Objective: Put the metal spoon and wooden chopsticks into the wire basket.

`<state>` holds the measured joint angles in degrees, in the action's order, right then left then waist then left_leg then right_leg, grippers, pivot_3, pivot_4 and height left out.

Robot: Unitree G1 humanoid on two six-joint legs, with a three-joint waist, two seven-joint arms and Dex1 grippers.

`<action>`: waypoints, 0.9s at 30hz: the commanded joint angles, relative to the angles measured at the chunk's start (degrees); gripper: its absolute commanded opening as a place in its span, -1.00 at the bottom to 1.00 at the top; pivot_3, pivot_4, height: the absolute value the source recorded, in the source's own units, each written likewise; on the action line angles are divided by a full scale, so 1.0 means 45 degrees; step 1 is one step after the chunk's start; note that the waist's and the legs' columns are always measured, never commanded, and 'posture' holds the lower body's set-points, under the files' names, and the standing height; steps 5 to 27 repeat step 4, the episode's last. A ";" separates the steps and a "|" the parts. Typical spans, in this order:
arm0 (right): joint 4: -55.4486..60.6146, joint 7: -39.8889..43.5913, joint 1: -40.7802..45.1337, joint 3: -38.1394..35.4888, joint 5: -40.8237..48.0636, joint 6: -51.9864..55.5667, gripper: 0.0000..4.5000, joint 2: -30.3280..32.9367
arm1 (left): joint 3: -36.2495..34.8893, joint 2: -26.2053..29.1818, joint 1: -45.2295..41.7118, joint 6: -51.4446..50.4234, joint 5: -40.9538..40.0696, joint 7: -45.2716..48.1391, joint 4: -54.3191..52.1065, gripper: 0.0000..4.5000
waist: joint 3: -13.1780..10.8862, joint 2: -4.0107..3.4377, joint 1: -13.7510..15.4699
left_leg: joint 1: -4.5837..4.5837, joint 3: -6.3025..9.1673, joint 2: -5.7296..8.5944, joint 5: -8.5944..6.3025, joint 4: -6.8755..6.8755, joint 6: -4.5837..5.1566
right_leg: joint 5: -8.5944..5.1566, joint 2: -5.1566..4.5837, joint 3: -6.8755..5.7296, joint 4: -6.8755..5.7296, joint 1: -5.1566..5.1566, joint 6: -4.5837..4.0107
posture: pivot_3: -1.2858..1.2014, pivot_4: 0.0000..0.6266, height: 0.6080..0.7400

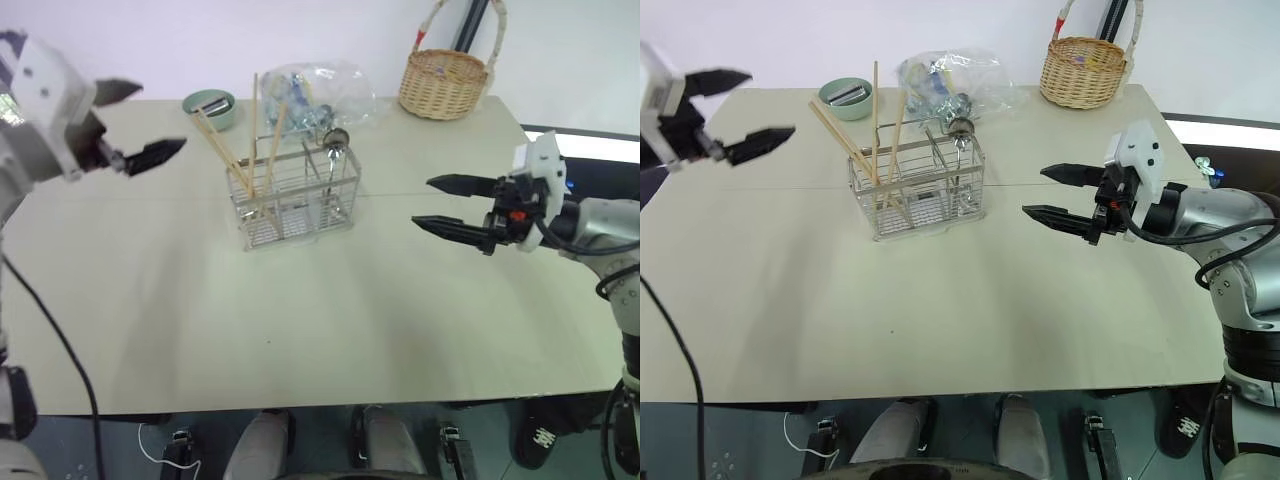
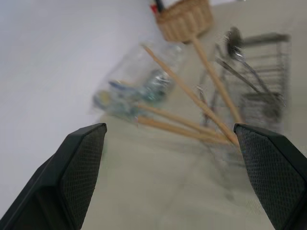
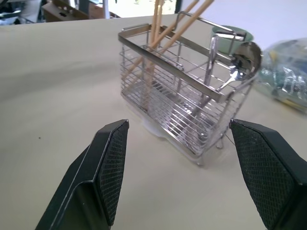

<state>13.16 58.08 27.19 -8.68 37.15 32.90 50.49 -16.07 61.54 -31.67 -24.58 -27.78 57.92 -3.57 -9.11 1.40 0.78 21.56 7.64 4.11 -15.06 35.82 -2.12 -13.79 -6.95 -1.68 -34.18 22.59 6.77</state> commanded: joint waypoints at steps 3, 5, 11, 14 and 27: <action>-0.0239 0.0448 0.0678 0.0188 -0.0095 -0.0426 0.54 -0.0250 | -0.2072 0.1077 0.2037 -0.0699 -0.0974 0.1496 -0.1952 0.99 | -0.0008 -0.0013 -0.0050 | -0.0001 -0.0003 0.0000 -0.0002 -0.0012 0.0002 | -0.0001 -0.0005 0.0001 0.0005 0.0004 -0.0002 | 0.03 -0.52 0.22; -0.0233 0.0446 0.0714 0.0200 -0.0087 -0.0408 0.54 -0.0304 | -0.2260 0.1117 0.2254 -0.0814 -0.1066 0.1511 -0.2072 0.99 | -0.0008 -0.0013 -0.0050 | -0.0008 -0.0004 0.0000 -0.0002 -0.0022 0.0002 | -0.0001 -0.0006 0.0001 0.0004 0.0005 -0.0002 | 0.03 -0.52 0.22; -0.0233 0.0446 0.0714 0.0200 -0.0087 -0.0408 0.54 -0.0304 | -0.2260 0.1117 0.2254 -0.0814 -0.1066 0.1511 -0.2072 0.99 | -0.0008 -0.0013 -0.0050 | -0.0008 -0.0004 0.0000 -0.0002 -0.0022 0.0002 | -0.0001 -0.0006 0.0001 0.0004 0.0005 -0.0002 | 0.03 -0.52 0.22; -0.0233 0.0446 0.0714 0.0200 -0.0087 -0.0408 0.54 -0.0304 | -0.2260 0.1117 0.2254 -0.0814 -0.1066 0.1511 -0.2072 0.99 | -0.0008 -0.0013 -0.0050 | -0.0008 -0.0004 0.0000 -0.0002 -0.0022 0.0002 | -0.0001 -0.0006 0.0001 0.0004 0.0005 -0.0002 | 0.03 -0.52 0.22; -0.0233 0.0446 0.0714 0.0200 -0.0087 -0.0408 0.54 -0.0304 | -0.2260 0.1117 0.2254 -0.0814 -0.1066 0.1511 -0.2072 0.99 | -0.0008 -0.0013 -0.0050 | -0.0008 -0.0004 0.0000 -0.0002 -0.0022 0.0002 | -0.0001 -0.0006 0.0001 0.0004 0.0005 -0.0002 | 0.03 -0.52 0.22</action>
